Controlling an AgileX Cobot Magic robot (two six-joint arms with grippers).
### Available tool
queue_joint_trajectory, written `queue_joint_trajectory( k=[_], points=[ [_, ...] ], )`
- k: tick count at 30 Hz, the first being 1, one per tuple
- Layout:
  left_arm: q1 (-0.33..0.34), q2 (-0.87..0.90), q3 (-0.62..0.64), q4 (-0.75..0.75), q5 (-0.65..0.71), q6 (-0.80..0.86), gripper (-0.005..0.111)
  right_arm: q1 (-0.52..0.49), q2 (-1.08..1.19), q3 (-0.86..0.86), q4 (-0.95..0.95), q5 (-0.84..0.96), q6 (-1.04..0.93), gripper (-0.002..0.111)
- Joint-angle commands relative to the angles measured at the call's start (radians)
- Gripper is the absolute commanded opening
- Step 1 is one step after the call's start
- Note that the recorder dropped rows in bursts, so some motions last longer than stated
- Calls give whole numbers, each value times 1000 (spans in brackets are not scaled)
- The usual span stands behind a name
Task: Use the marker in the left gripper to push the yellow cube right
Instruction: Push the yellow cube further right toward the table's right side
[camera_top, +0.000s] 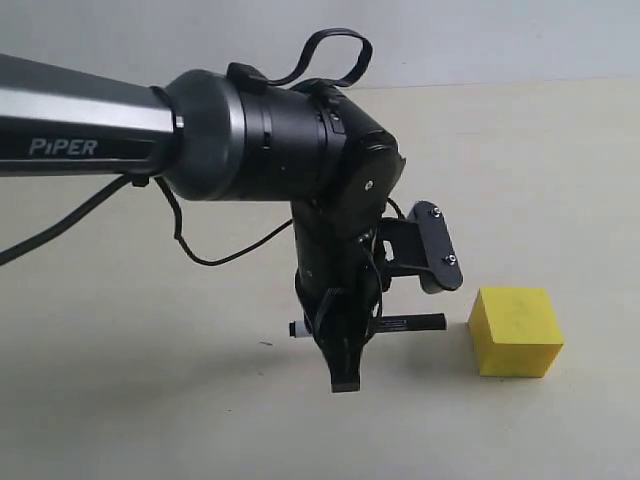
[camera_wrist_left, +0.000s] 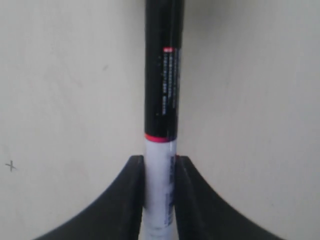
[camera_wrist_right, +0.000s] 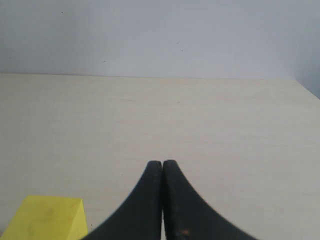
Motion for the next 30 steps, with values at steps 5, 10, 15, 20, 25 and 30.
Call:
queue_joint_trajectory(
  k=[5,10,15,20,25,30],
  points=[
    [-66,61,-17,-39,-96,1,0,-6,-6,5,-4,-5,-1,0],
    [-82,70,-29,-27,-96,1,0,-6,-6,5,-4,-5,-1,0],
    [-61,66,-31,-5,-38,-6,0,-6,-6,5,-4,-5,-1,0],
    [-53,66,-31,21,22,-12,0,-6,-6,5,-4,-5,-1,0],
    [-53,66,-31,48,12,-28,0,-6,-6,5,-4,-5,-1,0],
    [-58,80,-52,34,-45,4,0,-6,-6,5,-4,-5,-1,0]
  ],
)
